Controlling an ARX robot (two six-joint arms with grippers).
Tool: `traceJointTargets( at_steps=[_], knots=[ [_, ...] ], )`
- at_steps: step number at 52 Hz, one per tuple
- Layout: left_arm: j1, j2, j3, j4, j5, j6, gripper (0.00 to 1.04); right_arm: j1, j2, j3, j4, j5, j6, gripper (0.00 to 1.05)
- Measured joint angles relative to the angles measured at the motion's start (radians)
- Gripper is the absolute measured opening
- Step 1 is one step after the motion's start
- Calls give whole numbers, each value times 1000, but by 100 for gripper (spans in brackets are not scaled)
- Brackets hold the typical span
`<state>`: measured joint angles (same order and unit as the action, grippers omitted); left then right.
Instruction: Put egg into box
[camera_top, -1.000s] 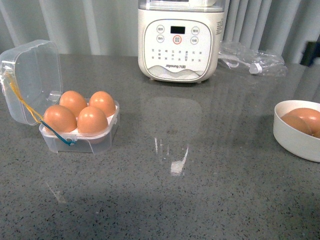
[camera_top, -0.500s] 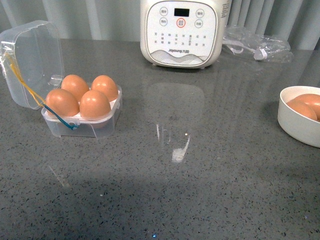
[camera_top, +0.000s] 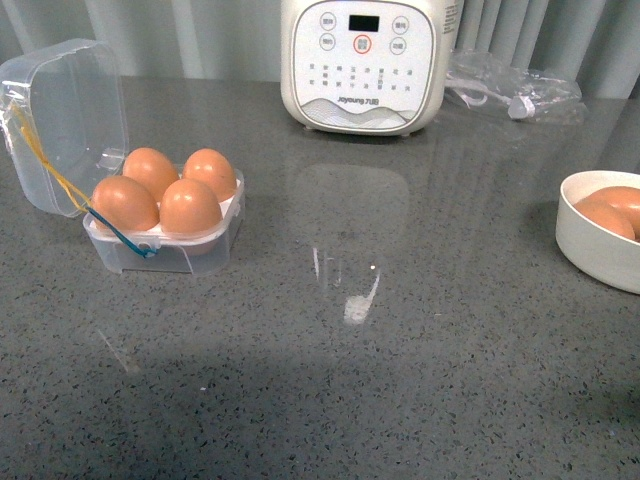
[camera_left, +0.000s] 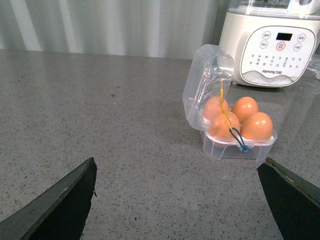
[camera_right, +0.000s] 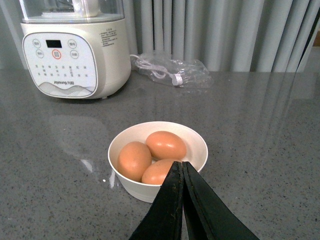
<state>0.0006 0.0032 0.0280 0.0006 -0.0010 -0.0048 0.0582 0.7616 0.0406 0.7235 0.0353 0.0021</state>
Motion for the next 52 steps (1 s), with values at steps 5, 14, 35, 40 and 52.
traceJointTargets(
  at_steps=[5, 14, 35, 40, 52],
  knots=[
    [0, 0, 0, 0, 0, 0, 98, -51, -47, -31, -37, -28, 0, 3],
    [0, 0, 0, 0, 0, 0, 98, -56, -192, -34, -162, -34, 0, 3],
    [0, 0, 0, 0, 0, 0, 98, -56, -437, -34, -396, -34, 0, 3],
    [0, 0, 0, 0, 0, 0, 98, -56, -476, -34, -436, -34, 0, 3],
    [0, 0, 0, 0, 0, 0, 98, -56, -541, -34, -500, -34, 0, 3]
  ],
)
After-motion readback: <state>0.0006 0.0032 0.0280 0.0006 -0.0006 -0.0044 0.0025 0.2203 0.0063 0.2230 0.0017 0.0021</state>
